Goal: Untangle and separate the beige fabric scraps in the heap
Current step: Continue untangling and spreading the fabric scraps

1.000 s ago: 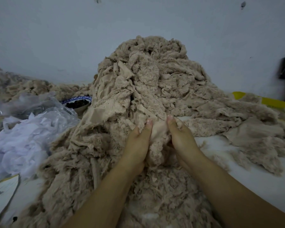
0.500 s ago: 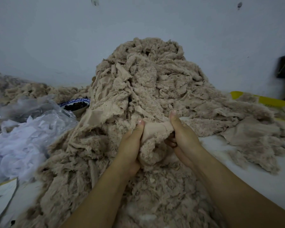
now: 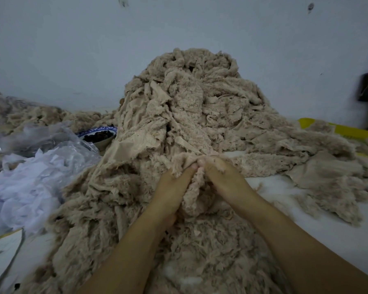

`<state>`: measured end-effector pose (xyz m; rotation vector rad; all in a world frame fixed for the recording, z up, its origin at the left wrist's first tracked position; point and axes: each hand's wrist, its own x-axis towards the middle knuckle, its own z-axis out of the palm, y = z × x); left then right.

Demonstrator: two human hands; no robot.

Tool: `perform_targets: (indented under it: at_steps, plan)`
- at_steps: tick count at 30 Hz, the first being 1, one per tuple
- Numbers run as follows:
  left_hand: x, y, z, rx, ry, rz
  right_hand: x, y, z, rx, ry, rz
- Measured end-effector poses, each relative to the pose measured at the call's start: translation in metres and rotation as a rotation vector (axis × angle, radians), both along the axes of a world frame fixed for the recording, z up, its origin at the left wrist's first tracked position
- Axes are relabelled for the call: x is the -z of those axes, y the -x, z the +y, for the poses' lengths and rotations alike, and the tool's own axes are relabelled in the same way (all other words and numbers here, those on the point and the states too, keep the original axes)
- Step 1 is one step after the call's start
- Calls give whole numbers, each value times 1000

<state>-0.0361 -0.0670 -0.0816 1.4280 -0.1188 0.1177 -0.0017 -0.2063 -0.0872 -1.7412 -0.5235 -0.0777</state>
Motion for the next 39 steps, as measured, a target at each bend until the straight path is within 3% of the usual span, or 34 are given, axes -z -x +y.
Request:
perform_targets:
  at_steps: [4, 8, 10, 13, 15, 17, 20, 23, 25, 28, 31, 34, 37, 39]
  plan:
    - [2, 2, -1, -8, -141, -102, 3, -6, 0, 189, 380, -278]
    - [-3, 5, -3, 29, -227, -188, 0, -5, 7, 335, 363, -361]
    - [-5, 6, -3, 46, -248, -213, 3, -5, 8, 341, 363, -311]
    - [-3, 14, -10, 120, -387, -252, 1, -18, -8, 345, 253, 30]
    - [-2, 16, -15, 127, -400, -267, -3, -27, -27, 511, 264, 103]
    - [-6, 10, -11, -4, -217, -189, 1, -29, -34, 599, 251, 45]
    - [-7, -2, 1, -181, 138, 50, 11, -26, -25, 488, 210, 73]
    - [-5, -5, 6, -182, 396, 229, 15, -29, -22, 555, 257, 45]
    - [-6, -8, 11, -182, 557, 295, 10, -23, -19, 578, 182, -62]
    - [-10, -12, 18, -159, 757, 309, 4, -4, -8, 248, 130, -198]
    - [-12, -11, 21, -106, 870, 284, 11, 7, 6, -56, 415, -167]
    - [-14, -12, 36, -109, 1053, 209, 17, 1, 5, -30, 622, -254]
    - [-13, -15, 46, -121, 1166, 147, 10, -5, -7, 68, 586, -187]
    - [-9, -19, 47, -140, 1045, 136, 8, -7, -11, 157, 469, -148]
